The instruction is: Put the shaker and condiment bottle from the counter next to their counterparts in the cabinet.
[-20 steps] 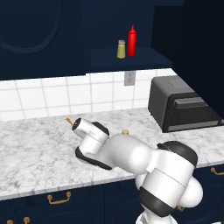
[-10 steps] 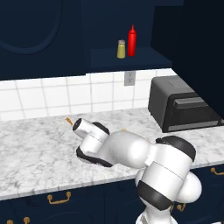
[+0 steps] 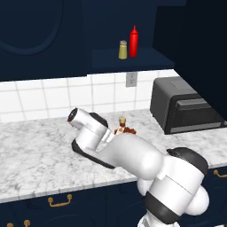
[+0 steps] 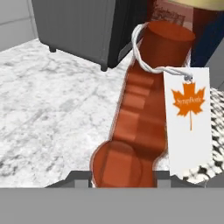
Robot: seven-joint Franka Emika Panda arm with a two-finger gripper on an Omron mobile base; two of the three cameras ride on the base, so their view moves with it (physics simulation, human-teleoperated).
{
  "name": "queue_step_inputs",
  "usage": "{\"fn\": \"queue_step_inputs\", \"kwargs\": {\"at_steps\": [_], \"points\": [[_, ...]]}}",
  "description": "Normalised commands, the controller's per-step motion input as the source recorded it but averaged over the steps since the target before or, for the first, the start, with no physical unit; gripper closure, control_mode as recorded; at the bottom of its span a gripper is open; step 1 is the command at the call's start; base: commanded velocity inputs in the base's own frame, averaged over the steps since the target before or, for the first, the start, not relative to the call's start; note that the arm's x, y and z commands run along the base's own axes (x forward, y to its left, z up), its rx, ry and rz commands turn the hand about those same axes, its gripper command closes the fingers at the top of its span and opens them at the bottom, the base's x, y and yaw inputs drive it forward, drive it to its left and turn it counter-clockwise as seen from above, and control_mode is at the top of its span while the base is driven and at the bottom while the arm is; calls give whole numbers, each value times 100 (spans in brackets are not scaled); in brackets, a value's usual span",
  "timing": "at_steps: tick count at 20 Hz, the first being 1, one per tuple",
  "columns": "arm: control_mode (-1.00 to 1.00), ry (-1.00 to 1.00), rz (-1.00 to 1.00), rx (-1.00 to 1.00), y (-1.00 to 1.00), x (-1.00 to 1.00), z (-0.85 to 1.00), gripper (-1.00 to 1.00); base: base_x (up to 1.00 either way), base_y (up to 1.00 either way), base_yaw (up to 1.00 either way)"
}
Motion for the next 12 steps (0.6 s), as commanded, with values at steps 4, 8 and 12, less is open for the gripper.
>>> {"fn": "queue_step_inputs", "kwargs": {"at_steps": [4,8,12], "points": [[-100,0,10,7,-29,-73,95,100,0,0,0],[-100,-4,8,12,-43,-66,97,100,0,0,0],[-100,-5,17,14,-40,-42,99,100,0,0,0]]}}
